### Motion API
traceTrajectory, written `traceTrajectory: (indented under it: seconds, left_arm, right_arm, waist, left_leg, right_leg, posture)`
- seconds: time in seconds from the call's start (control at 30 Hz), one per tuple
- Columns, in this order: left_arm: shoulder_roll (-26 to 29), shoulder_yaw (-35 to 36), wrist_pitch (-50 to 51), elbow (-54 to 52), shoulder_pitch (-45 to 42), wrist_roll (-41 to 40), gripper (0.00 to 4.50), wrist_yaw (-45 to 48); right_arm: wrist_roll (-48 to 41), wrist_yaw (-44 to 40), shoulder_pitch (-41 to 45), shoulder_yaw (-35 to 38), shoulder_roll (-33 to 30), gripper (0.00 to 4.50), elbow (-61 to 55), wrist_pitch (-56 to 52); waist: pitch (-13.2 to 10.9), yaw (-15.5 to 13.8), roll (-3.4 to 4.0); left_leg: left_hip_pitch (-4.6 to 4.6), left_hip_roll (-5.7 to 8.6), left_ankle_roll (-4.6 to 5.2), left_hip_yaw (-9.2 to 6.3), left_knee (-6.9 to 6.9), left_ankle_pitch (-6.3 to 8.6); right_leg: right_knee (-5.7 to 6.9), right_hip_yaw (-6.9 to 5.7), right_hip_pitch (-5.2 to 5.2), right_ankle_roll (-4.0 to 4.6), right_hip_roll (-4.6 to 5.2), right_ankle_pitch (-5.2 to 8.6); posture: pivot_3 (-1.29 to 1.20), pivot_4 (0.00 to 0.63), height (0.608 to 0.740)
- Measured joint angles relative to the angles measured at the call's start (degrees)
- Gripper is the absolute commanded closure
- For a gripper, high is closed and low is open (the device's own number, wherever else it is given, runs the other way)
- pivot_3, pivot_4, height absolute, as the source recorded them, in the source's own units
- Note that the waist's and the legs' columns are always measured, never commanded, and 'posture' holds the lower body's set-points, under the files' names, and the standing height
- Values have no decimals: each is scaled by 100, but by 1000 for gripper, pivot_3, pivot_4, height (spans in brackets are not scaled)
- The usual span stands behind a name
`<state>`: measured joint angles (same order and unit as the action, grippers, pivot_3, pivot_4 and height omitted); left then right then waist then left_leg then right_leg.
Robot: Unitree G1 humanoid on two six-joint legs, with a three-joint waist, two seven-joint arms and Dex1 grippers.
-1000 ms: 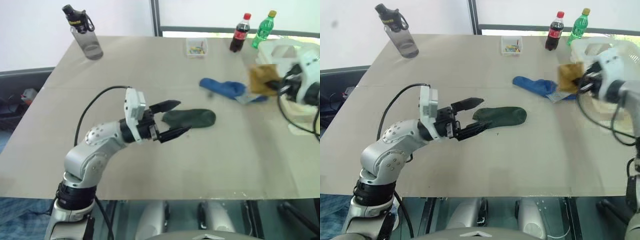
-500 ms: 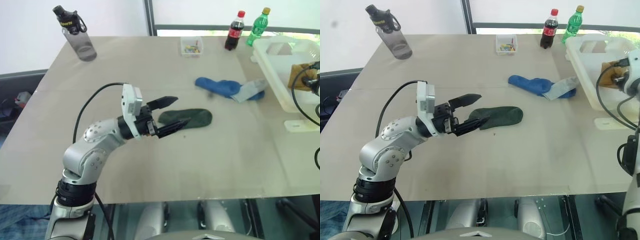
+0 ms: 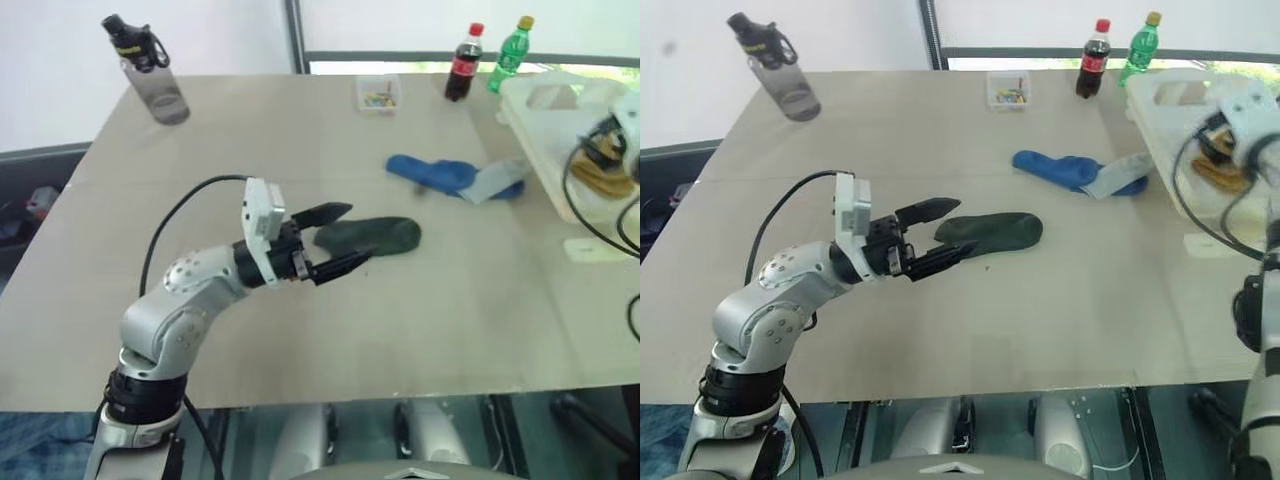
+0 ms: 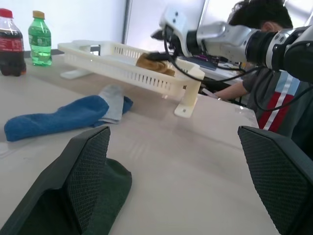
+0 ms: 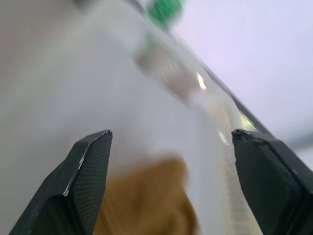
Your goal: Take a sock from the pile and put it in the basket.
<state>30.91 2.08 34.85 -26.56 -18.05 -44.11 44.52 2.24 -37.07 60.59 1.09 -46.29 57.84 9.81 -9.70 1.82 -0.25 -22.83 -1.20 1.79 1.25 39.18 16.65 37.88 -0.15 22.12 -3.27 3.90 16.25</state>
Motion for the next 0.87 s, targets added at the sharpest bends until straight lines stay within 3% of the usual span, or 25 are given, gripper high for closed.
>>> traceTrajectory:
  seconds: [0.13, 0.2, 0.33, 0.47, 0.6, 0.7, 0.87]
  left_arm:
    - [40, 160, 4, -245, 335, -65, 0, -99]
    - [38, 314, -32, -381, 754, -62, 0, -238]
    - [-4, 499, -95, -675, 1407, -63, 0, -478]
    - [-87, 730, -455, -1015, 2173, 77, 0, -564]
    - [-147, 861, -711, -1106, 2983, 407, 0, -731]
    - [-143, 704, -918, -1144, 3642, 1229, 0, -1107]
    - [-192, 718, -1268, -1144, 4091, 1592, 0, -1166]
  right_arm:
    - [-1416, -1063, -1956, 182, 481, 486, -2979, -1285]
    - [-2193, -1433, -3633, 138, 676, 486, -4657, -2210]
    - [-2705, -1651, -4867, 151, 676, 486, -5797, -2870]
    - [-3199, -1873, -5249, 766, 364, 486, -6257, -3129]
    - [-3459, -2283, -5735, 1194, 245, 486, -6261, -3060]
    - [-3594, -2696, -5820, 1369, 170, 486, -6097, -2926]
    - [-3424, -3052, -5906, 1390, 88, 486, -5832, -2572]
  waist:
    - [1, -122, -1]
    - [2, -273, 4]
    - [-6, -253, 15]
    - [-5, -220, 11]
    - [-4, -246, 11]
    - [-3, -228, 12]
    - [-3, -266, 10]
  left_leg:
    - [-11, -8, -9, -41, -2, -5]
    - [-30, -2, -9, -49, -2, -4]
    - [-35, 31, 3, -30, 23, -2]
    - [42, 24, 33, -16, 19, 16]
    - [39, 12, 33, -22, 15, 15]
    - [41, 15, 37, -11, 12, 18]
    - [37, 17, 39, -14, 12, 19]
  right_leg:
    - [3, -14, -5, 3, 14, 2]
    - [-1, -23, 1, 3, 19, 2]
    - [2, -11, 7, -30, 31, -19]
    - [0, 3, -51, -31, 27, -21]
    - [2, 18, -47, -27, 21, -20]
    - [-2, 28, -46, -27, 12, -20]
    - [-5, 21, -45, -26, 16, -19]
  posture:
    - [0, 150, 740]
    - [0, 150, 740]
    - [0, 150, 740]
    - [0, 150, 740]
    - [0, 150, 740]
    - [0, 150, 740]
    - [0, 150, 740]
